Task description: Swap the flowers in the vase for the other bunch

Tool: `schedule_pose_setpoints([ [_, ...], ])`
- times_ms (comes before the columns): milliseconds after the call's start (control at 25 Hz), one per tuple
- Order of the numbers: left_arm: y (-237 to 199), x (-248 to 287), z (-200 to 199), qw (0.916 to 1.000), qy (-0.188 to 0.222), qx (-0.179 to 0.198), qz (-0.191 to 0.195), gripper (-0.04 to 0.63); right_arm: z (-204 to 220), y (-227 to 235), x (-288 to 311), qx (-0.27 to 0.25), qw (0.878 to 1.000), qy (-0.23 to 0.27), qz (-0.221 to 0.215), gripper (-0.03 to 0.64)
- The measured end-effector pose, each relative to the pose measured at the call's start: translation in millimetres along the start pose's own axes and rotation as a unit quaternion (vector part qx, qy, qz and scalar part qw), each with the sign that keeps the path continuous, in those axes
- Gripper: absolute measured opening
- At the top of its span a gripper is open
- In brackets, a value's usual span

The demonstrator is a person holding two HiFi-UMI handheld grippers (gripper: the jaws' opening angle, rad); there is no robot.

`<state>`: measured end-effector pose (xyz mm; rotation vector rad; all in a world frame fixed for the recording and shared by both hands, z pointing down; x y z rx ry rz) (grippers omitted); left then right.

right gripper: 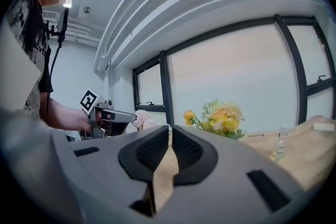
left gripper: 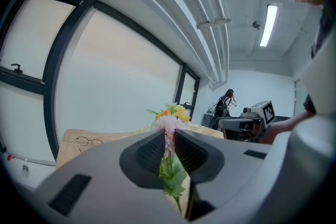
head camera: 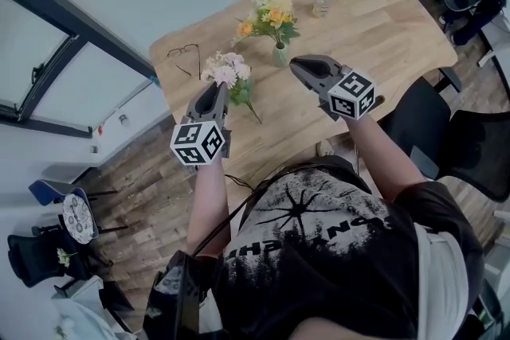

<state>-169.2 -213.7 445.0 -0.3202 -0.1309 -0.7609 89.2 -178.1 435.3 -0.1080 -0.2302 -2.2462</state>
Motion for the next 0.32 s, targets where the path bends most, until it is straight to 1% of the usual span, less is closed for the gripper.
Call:
schedule_pose_setpoints([
  [320,6.7,3.1,-0.3,1.0,-0.003,0.006,0.003,0.066,5.5,3.1,-6.9,0.003,1.0,-0.007,0.004,0.034],
])
Point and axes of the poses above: the fingertips, and each gripper's own axes: x forward along the fingers, y to its right, z out of its underside, the point moved 6 cm from there along -x, backward along the fingers, and after that the axes turned 2 degrees about -y, right-handed, at the moved point
